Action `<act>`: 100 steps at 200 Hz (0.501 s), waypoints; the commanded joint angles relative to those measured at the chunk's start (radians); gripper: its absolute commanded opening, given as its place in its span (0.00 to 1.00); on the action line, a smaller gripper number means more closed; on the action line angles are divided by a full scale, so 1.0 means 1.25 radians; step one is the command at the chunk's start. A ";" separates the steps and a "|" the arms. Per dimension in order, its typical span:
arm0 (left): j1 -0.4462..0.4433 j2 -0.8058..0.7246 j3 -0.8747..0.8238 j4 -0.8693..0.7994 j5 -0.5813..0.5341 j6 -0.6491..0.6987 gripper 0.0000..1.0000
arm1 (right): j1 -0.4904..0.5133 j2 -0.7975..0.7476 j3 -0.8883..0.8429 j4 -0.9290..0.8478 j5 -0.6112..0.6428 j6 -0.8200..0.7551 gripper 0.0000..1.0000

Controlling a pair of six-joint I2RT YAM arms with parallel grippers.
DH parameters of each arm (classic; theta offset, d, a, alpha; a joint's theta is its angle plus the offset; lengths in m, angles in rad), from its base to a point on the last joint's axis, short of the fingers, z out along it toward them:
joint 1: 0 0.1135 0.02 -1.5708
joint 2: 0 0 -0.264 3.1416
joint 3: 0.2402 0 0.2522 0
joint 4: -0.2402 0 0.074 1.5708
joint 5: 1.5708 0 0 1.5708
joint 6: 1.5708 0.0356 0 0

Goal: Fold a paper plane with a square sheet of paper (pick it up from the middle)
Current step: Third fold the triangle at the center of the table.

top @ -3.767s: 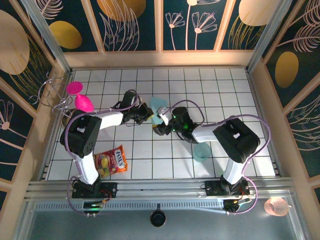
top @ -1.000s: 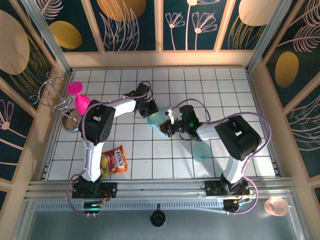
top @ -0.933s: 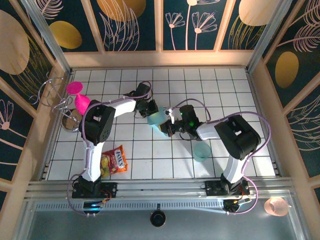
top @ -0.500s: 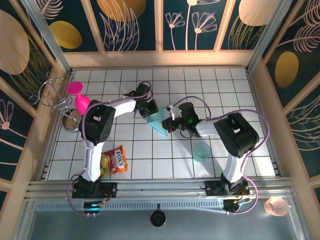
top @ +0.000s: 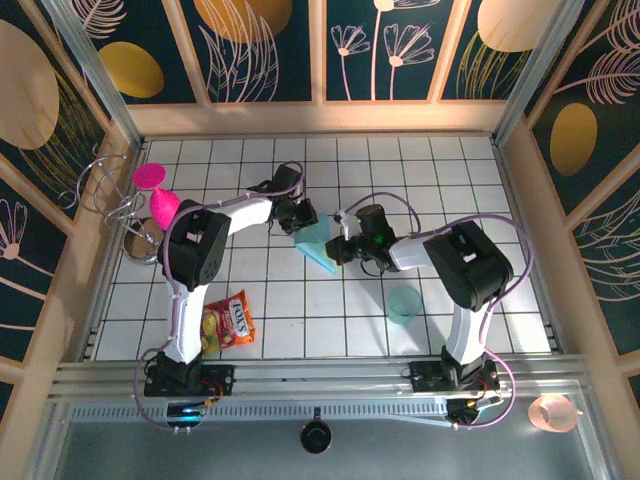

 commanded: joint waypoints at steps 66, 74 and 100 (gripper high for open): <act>-0.001 -0.038 -0.031 -0.065 -0.027 0.026 0.10 | -0.010 0.017 0.028 -0.014 0.008 0.009 0.00; 0.000 -0.034 -0.030 -0.073 -0.026 0.032 0.10 | -0.010 0.016 0.029 -0.014 0.008 0.008 0.00; -0.001 -0.018 -0.029 -0.095 -0.033 0.046 0.09 | -0.009 0.013 0.023 -0.003 0.014 0.006 0.00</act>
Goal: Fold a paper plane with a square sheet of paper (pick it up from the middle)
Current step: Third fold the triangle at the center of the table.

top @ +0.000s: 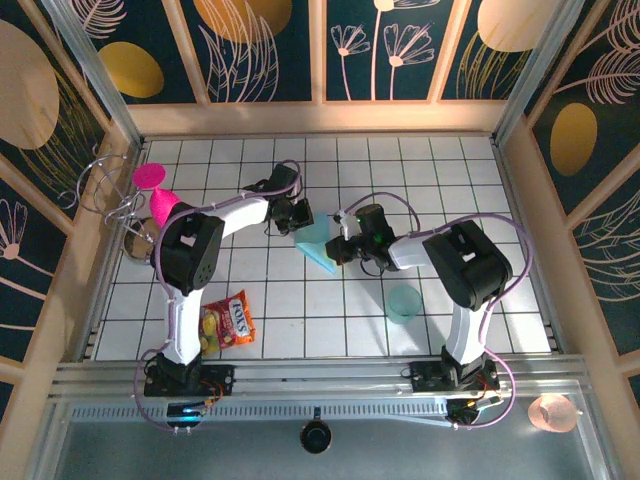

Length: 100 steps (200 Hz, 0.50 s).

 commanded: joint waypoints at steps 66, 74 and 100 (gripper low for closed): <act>-0.001 0.041 -0.003 -0.064 -0.019 0.037 0.08 | -0.006 0.014 0.020 -0.007 0.035 -0.001 0.00; -0.001 0.042 -0.003 -0.064 -0.019 0.037 0.08 | -0.006 0.016 0.021 -0.006 0.032 -0.001 0.00; -0.001 0.045 0.001 -0.067 -0.022 0.038 0.08 | -0.006 0.022 0.022 -0.009 0.042 0.005 0.00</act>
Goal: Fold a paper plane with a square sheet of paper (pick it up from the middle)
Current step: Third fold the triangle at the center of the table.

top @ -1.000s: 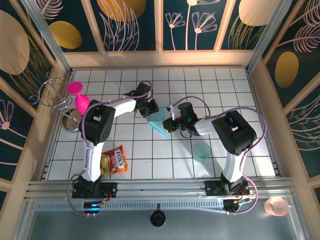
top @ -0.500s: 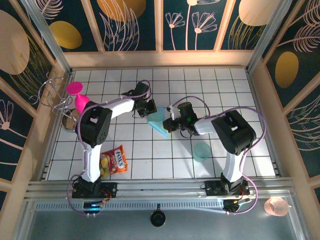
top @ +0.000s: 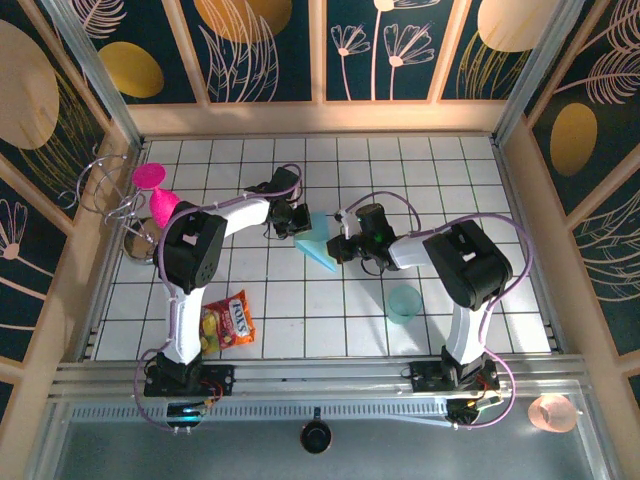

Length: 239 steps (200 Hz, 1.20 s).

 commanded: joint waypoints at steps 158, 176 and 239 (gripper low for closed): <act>-0.044 -0.188 -0.140 0.114 -0.010 -0.135 0.12 | -0.003 0.040 0.035 -0.044 0.021 0.006 0.00; -0.061 -0.202 -0.190 0.158 -0.005 -0.190 0.12 | -0.001 0.040 0.034 -0.041 0.019 0.007 0.00; -0.091 -0.189 -0.236 0.177 -0.044 -0.309 0.13 | 0.002 0.049 0.039 -0.050 0.021 0.007 0.00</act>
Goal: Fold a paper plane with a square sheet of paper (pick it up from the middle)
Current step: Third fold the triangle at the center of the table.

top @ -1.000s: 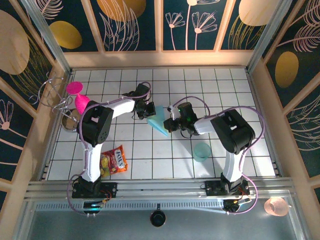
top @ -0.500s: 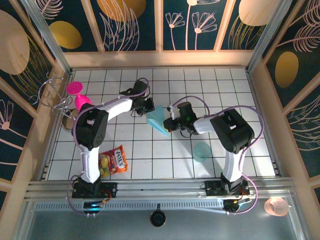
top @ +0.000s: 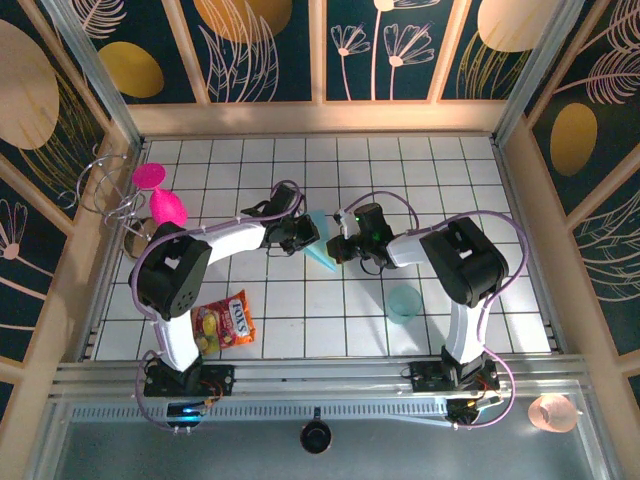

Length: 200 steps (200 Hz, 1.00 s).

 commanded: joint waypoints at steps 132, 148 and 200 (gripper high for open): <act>-0.012 0.030 -0.038 -0.026 -0.056 -0.104 0.13 | 0.002 0.036 0.023 -0.028 0.008 0.010 0.00; -0.012 0.032 -0.041 -0.028 -0.059 -0.104 0.13 | 0.002 0.037 0.025 -0.028 0.007 0.010 0.00; -0.012 0.037 -0.045 -0.028 -0.064 -0.106 0.12 | 0.002 0.037 0.029 -0.033 0.007 0.009 0.00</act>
